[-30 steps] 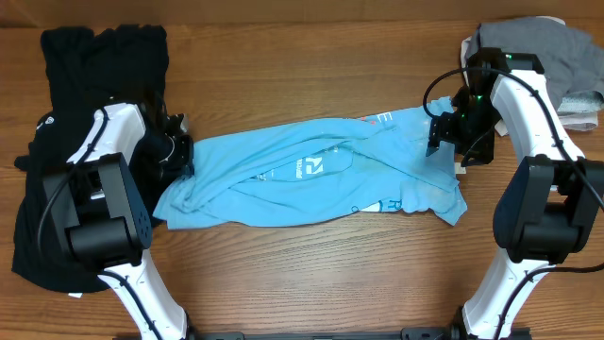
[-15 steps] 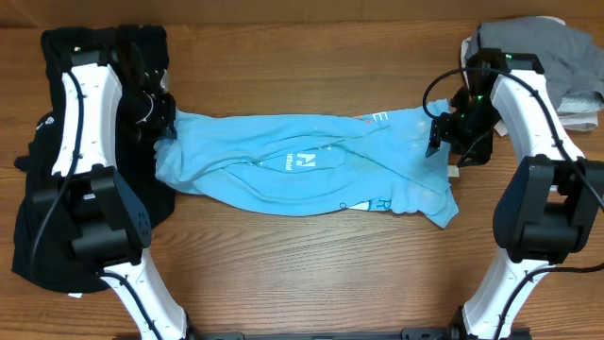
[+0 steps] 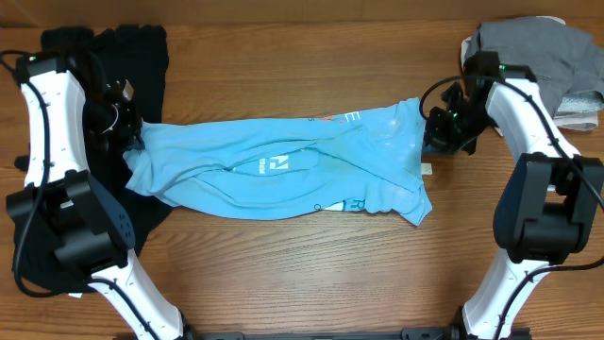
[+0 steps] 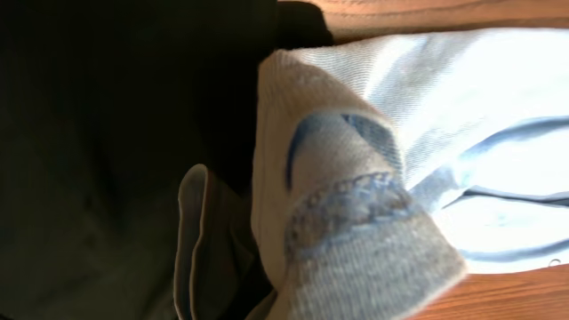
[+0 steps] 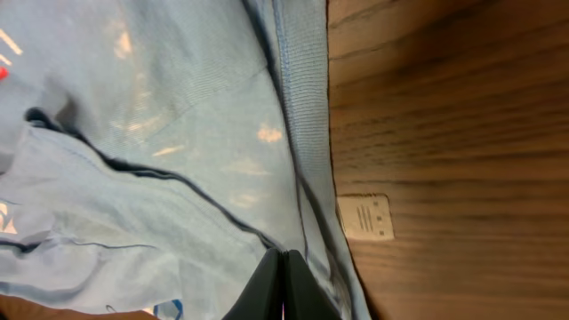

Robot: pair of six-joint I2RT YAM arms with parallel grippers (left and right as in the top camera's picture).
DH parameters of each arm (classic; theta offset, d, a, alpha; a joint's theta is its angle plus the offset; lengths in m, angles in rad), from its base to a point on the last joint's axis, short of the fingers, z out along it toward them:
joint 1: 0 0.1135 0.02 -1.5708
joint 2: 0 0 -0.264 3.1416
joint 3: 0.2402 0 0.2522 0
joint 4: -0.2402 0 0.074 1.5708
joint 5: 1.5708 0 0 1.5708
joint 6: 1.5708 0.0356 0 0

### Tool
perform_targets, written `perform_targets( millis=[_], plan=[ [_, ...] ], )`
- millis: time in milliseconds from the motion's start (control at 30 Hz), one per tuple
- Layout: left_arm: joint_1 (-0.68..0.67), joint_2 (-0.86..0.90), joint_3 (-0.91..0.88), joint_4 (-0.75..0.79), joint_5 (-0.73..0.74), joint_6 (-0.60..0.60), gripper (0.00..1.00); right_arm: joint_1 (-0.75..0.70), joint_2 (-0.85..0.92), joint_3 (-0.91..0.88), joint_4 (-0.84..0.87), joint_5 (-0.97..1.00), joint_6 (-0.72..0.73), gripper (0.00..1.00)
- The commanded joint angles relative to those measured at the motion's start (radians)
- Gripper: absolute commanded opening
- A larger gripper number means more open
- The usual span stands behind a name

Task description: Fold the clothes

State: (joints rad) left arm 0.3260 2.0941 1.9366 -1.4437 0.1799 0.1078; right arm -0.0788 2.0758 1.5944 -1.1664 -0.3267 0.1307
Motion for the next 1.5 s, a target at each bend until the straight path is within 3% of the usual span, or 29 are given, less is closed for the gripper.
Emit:
perform_targets(
  millis=[0, 633, 933, 1400, 1433, 1467],
  plan=[
    [-0.023, -0.075, 0.026, 0.0, 0.024, 0.001, 0.04, 0.006, -0.037, -0.063, 0.058, -0.097, 0.007, 0.04],
    [-0.345, -0.051, 0.023, 0.061, 0.023, -0.09, 0.04, 0.034, -0.037, -0.103, 0.126, -0.123, 0.019, 0.04],
    [-0.507, 0.044, 0.023, 0.095, 0.024, -0.171, 0.04, 0.033, -0.037, -0.103, 0.126, -0.12, 0.018, 0.04],
    [-0.69, 0.077, 0.023, 0.233, 0.031, -0.246, 0.04, 0.033, -0.037, -0.103, 0.133, -0.12, 0.018, 0.04],
    [-0.7, 0.077, 0.023, 0.241, 0.032, -0.247, 0.09, 0.033, -0.037, -0.103, 0.133, -0.12, 0.018, 0.04],
    [-0.708, 0.077, 0.023, 0.246, 0.035, -0.246, 0.2, 0.033, -0.037, -0.103, 0.133, -0.12, 0.018, 0.04]
  ],
)
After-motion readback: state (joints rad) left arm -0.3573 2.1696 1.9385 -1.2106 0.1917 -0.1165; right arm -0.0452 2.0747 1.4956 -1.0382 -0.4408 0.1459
